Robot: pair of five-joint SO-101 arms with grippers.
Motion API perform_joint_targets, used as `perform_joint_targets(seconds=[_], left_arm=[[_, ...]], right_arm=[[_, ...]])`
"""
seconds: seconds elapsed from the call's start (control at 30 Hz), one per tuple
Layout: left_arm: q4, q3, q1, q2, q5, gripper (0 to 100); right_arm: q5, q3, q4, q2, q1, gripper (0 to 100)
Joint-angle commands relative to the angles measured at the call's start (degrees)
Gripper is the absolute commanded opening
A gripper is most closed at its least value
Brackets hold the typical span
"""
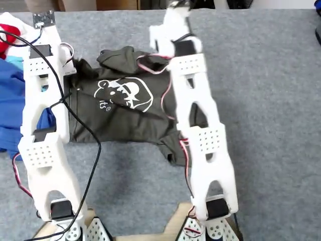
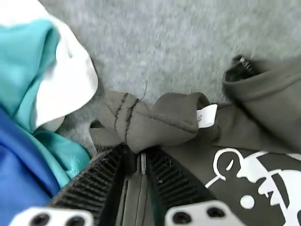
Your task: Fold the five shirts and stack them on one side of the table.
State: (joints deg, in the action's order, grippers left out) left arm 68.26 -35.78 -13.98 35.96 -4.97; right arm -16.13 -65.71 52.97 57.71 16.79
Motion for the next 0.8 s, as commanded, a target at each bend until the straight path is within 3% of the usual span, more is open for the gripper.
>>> perform_joint_targets(seconds=[0.0,0.3,0.63,0.77], left_arm=[[1.5,-3.4,0.9,-0.8,0.4,2],[1.9,-3.4,0.9,-0.8,0.4,2],[1.9,-3.4,0.7,-0.8,0.5,2],[1.9,-3.4,0.8,-0.8,0.5,2]], right_arm=[[0.0,-3.5,-4.0,1.3,2.9,7.2],[0.0,-3.5,-4.7,4.7,8.5,7.3],[0.4,-3.5,-5.1,9.3,8.9,7.4],[0.4,-3.5,-4.9,10.9,8.9,17.0]])
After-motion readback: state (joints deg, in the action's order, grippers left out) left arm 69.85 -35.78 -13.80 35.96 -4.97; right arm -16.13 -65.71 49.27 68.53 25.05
